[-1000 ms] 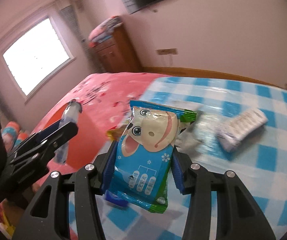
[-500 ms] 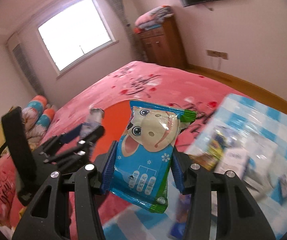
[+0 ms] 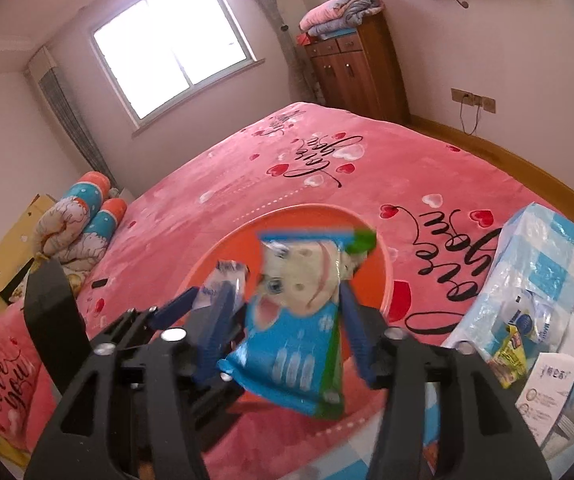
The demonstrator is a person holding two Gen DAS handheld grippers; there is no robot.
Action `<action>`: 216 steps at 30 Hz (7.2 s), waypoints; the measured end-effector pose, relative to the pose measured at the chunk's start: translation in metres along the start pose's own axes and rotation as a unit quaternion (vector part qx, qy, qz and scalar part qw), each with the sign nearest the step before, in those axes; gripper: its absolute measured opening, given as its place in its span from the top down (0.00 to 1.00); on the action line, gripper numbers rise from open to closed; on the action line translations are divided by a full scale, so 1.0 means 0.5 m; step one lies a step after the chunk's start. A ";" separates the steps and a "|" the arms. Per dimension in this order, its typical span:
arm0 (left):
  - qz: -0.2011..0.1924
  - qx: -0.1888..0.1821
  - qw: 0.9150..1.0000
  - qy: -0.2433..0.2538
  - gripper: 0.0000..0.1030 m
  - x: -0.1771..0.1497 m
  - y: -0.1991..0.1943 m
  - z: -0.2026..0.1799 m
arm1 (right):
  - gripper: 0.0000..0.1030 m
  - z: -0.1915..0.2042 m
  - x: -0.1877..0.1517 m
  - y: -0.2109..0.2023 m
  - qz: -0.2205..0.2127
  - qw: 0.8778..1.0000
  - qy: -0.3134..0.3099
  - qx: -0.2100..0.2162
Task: Collect trash
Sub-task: 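Open right tool to drop the wipes while left tool releases the MagicDay bag, then move both open tools back over the table items, then grasp the white feather-print wipes pack with left tool while right tool approaches milk carton, then close right tool on the white milk carton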
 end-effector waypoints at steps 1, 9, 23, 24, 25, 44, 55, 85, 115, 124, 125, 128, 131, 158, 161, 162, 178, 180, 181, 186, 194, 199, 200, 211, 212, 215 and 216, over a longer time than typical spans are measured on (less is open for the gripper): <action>0.002 0.012 1.000 -0.001 0.22 -0.002 0.002 0.004 | 0.28 -0.003 0.004 -0.002 -0.007 1.000 0.001 0.000; -0.011 0.034 0.999 0.016 0.12 0.009 -0.018 -0.001 | 0.12 -0.061 0.007 -0.072 -0.070 0.997 0.022 -0.030; -0.059 0.010 0.996 0.069 0.07 0.035 -0.100 -0.120 | 0.09 -0.191 -0.052 -0.242 -0.155 0.980 0.073 -0.099; -0.061 0.009 0.995 0.072 0.07 0.036 -0.105 -0.125 | 0.09 -0.199 -0.058 -0.253 -0.159 0.979 0.077 -0.104; -0.065 0.005 0.995 0.076 0.07 0.038 -0.112 -0.135 | 0.09 -0.203 -0.063 -0.259 -0.162 0.978 0.079 -0.107; -0.066 -0.072 0.987 0.124 0.07 0.014 -0.166 -0.291 | 0.09 -0.356 -0.178 -0.413 -0.230 0.948 0.129 -0.177; -0.057 -0.129 0.978 0.154 0.07 0.026 -0.156 -0.407 | 0.09 -0.492 -0.221 -0.468 -0.248 0.933 0.183 -0.185; 0.162 -0.209 0.921 0.287 0.07 0.110 0.143 -0.804 | 0.09 -0.763 -0.291 -0.544 -0.249 0.901 0.309 -0.178; 0.148 -0.264 0.903 0.306 0.45 0.031 0.028 -0.947 | 0.09 -0.801 -0.304 -0.572 -0.257 0.890 0.335 -0.170; 0.141 -0.327 0.889 0.286 0.48 -0.010 -0.047 -0.975 | 0.09 -0.815 -0.311 -0.584 -0.254 0.887 0.344 -0.176; 0.141 -0.331 0.890 0.279 0.48 -0.012 -0.051 -0.970 | 0.09 -0.816 -0.313 -0.582 -0.251 0.887 0.345 -0.177; 0.141 -0.349 0.891 0.253 0.66 -0.004 -0.054 -0.952 | 0.09 -0.813 -0.314 -0.570 -0.238 0.893 0.340 -0.173; 0.145 -0.355 0.894 0.234 0.67 -0.004 -0.052 -0.933 | 0.09 -0.808 -0.316 -0.556 -0.225 0.899 0.333 -0.174; 0.131 -0.318 0.893 0.289 0.27 -0.035 -0.017 -0.911 | 0.09 -0.805 -0.321 -0.512 -0.190 0.913 0.313 -0.183; 0.131 -0.320 0.897 0.274 0.28 -0.036 -0.020 -0.901 | 0.09 -0.805 -0.323 -0.505 -0.185 0.914 0.310 -0.186; 0.131 -0.321 0.899 0.267 0.28 -0.034 -0.021 -0.897 | 0.09 -0.805 -0.323 -0.504 -0.183 0.914 0.309 -0.187; 0.093 -0.351 0.914 0.181 0.31 -0.016 -0.074 -0.795 | 0.09 -0.819 -0.274 -0.467 -0.158 0.915 0.274 -0.252; 0.086 -0.352 0.915 0.178 0.31 -0.015 -0.081 -0.782 | 0.09 -0.823 -0.261 -0.458 -0.154 0.915 0.266 -0.260; 0.082 -0.351 0.916 0.177 0.31 -0.014 -0.085 -0.772 | 0.09 -0.826 -0.252 -0.451 -0.151 0.916 0.260 -0.266; 0.070 -0.347 0.921 0.163 0.31 -0.008 -0.095 -0.731 | 0.09 -0.840 -0.228 -0.419 -0.137 0.915 0.230 -0.300; 0.054 -0.338 0.925 0.165 0.31 -0.006 -0.110 -0.691 | 0.22 -0.862 -0.216 -0.394 -0.121 0.910 0.218 -0.330; 0.051 -0.343 0.923 0.163 0.31 -0.008 -0.115 -0.684 | 0.35 -0.866 -0.218 -0.394 -0.119 0.906 0.203 -0.351; 0.050 -0.345 0.923 0.163 0.31 -0.009 -0.117 -0.683 | 0.38 -0.866 -0.219 -0.396 -0.118 0.905 0.200 -0.356; 0.038 -0.369 0.914 0.162 0.31 -0.013 -0.152 -0.684 | 0.40 -0.849 -0.244 -0.413 -0.122 0.906 0.191 -0.358; 0.037 -0.370 0.914 0.163 0.31 -0.015 -0.155 -0.684 | 0.40 -0.844 -0.247 -0.416 -0.123 0.906 0.190 -0.357; 0.036 -0.374 0.912 0.165 0.31 -0.021 -0.165 -0.683 | 0.41 -0.827 -0.255 -0.426 -0.131 0.907 0.189 -0.354; 0.035 -0.375 0.912 0.165 0.31 -0.024 -0.169 -0.683 | 0.41 -0.820 -0.258 -0.431 -0.132 0.907 0.187 -0.354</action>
Point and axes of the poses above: each gripper's, at about its wrist camera, not at the fingertips, and y roughly the way its jaws point, z to its left, x to its top, the point moved 8 cm from there along y, roughly the way its jaws point, and after that the axes turned 15 degrees about y, right-handed, at the moved point
